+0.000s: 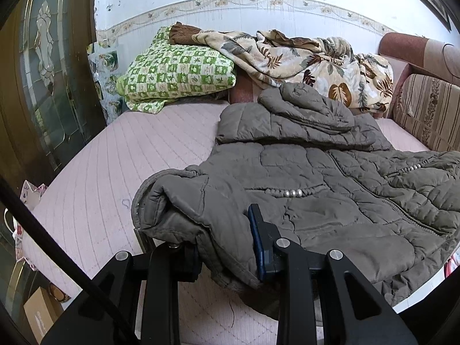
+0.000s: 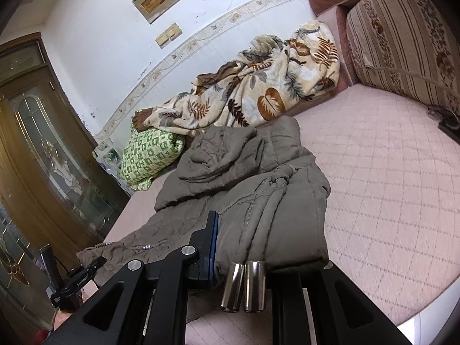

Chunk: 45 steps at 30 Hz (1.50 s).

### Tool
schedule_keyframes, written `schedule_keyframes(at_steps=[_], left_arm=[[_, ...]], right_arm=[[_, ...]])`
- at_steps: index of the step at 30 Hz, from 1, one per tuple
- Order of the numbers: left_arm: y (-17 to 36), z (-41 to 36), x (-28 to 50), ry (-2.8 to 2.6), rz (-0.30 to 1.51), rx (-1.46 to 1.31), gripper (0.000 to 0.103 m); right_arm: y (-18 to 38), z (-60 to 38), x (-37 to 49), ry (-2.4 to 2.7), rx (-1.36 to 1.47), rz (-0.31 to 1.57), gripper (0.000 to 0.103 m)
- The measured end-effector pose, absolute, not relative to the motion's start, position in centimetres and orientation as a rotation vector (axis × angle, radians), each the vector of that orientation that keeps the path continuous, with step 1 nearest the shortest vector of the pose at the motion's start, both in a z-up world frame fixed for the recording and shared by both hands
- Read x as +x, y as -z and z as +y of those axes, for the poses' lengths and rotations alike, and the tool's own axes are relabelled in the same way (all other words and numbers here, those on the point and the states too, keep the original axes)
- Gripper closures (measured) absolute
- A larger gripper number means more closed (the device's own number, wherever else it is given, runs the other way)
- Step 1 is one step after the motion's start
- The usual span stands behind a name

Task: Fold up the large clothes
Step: 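Lift the hem with both grippers and fold it over toward the hood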

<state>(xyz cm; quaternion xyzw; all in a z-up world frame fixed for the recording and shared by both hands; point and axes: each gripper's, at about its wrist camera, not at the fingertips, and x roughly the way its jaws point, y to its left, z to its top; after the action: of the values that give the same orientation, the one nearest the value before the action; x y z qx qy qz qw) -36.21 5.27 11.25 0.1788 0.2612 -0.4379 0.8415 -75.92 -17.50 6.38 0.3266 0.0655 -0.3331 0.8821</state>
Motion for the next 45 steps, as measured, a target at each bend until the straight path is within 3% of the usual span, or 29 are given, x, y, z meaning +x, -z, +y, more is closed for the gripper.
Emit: schedule_keyframes(at_steps=[30,45], left_arm=[[-21.6,-7.2,-28.2,1.015,0.567,0.34,0.069],[-18.2,-22.9,-17.5,0.988,0.82,0.316,0.065]], right_arm=[[-15.1,-27.0,-70.4,0.695,0.625,0.104,0.086],[-15.6,-41.3,-60.9,0.724,0.666,0.211,0.086]])
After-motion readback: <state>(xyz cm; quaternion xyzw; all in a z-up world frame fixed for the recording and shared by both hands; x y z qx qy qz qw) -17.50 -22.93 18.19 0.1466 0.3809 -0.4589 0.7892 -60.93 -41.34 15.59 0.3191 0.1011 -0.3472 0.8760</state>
